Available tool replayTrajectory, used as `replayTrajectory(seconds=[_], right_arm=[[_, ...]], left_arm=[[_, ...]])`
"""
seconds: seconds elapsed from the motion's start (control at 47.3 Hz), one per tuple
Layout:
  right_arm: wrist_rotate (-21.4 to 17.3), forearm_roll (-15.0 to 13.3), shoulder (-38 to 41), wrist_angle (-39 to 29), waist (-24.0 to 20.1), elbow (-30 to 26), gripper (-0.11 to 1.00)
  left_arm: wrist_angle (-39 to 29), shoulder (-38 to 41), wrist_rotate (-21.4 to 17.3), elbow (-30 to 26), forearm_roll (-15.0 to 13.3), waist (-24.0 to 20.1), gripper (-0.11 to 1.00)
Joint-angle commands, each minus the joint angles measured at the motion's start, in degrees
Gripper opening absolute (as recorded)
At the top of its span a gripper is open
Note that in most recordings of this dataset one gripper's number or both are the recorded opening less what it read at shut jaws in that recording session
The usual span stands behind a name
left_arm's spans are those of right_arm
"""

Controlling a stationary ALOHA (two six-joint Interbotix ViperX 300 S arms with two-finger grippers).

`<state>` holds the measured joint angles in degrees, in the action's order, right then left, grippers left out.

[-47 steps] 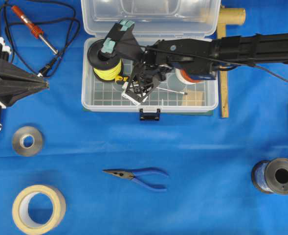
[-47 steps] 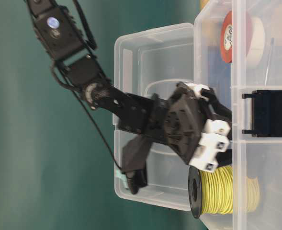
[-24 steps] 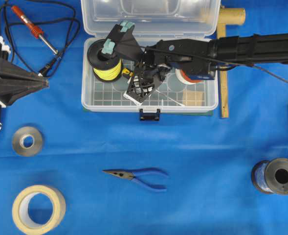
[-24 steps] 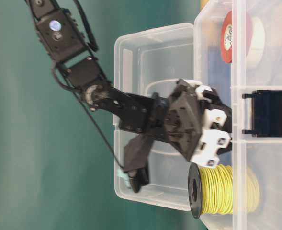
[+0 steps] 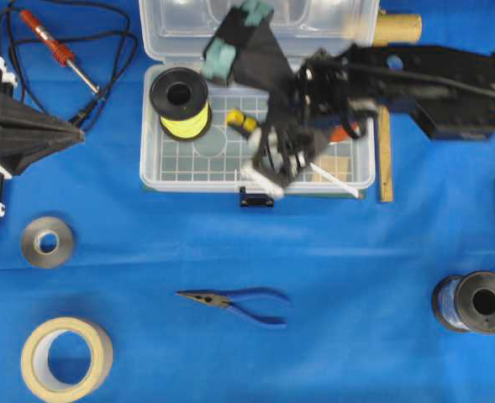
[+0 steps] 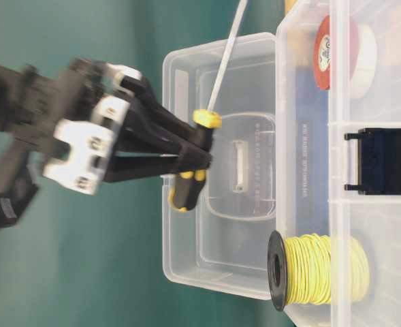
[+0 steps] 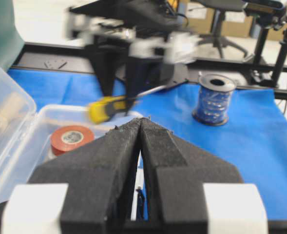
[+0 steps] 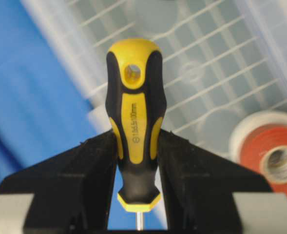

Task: Pick the screwdriver from the toolbox among several items.
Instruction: 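Carry the screwdriver out of the toolbox toward the blue pliers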

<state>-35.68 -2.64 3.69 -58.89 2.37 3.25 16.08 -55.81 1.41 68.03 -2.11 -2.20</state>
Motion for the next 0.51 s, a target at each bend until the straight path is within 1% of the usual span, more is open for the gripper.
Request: replayTrajectory(seconds=[0.0,0.106,0.211,0.338,0.486], right_arm=[[-0.09,-0.18,-0.70,0.53,-3.78,-1.93,0.26],[-0.09,-2.20,2.55,2.20,-8.88,-4.22,0.26],[-0.18,-4.13,7.29,2.55,-12.30,-7.47,0.26],[0.62,-4.83,14.94,2.46,-14.24,-11.69,0.26],[1.58,-4.75,21.71,3.52,-14.94,-13.89,0.26]], left_arm=[[0.26,0.18,-0.09,-0.53,-0.18,-0.53,0.00],[0.26,0.18,-0.09,-0.53,-0.18,-1.23,0.00],[0.26,0.18,0.00,-0.53,-0.18,-1.76,0.00],[0.26,0.18,-0.09,-0.53,-0.18,-1.93,0.00],[0.35,0.18,-0.09,-0.53,-0.09,-1.93,0.00]])
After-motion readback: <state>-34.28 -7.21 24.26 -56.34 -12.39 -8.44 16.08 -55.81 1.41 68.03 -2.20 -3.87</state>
